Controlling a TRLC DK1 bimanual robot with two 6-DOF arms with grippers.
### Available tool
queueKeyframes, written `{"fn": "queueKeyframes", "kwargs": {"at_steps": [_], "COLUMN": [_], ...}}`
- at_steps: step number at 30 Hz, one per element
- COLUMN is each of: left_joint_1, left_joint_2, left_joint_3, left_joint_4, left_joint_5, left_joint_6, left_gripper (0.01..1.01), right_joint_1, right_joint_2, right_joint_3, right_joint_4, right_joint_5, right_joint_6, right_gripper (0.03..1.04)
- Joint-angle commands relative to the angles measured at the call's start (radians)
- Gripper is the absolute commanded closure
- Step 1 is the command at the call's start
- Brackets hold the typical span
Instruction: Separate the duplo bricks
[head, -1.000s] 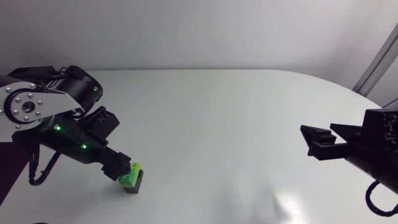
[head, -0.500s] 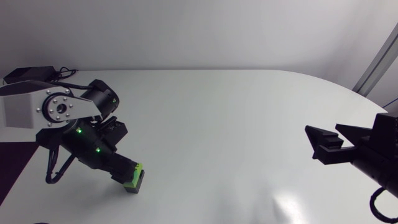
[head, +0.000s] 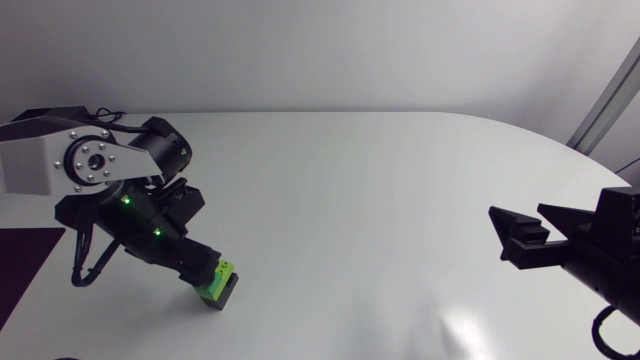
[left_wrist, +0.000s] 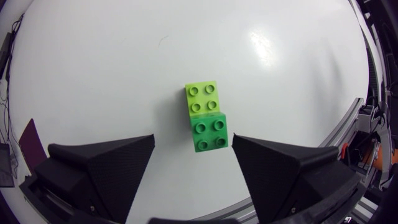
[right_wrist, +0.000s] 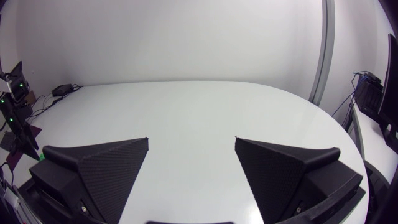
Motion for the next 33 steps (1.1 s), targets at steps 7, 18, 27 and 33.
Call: {"fn": "queueKeyframes", "kwargs": {"at_steps": [7,18,27,33], "left_joint_1": [-0.072,-0.087,-0.043,-0.017], "left_joint_2": [0.030,0.113,0.128,0.132], "left_joint_3": [0.024,0.024,0.016,0.009], "left_joint_4": [-0.014,0.005,0.033,0.039], "left_joint_5": [-0.002,-0.004,-0.004,-0.004], "left_joint_6": [-0.038,-0.050,-0.056,-0.064], "left_gripper": [0.156,0.159,0.387,0.490], "right_joint_1": [-0.007,-0.008,-0.008,-0.007], "right_joint_2": [-0.006,-0.008,0.000,0.003], "right_joint_3": [-0.036,-0.048,-0.051,-0.051], "right_joint_4": [0.004,0.007,0.030,0.032], "right_joint_5": [0.002,0.000,-0.001,-0.001], "right_joint_6": [0.019,0.016,0.017,0.019], "right_gripper": [0.06,0.06,0.06,0.06]}}
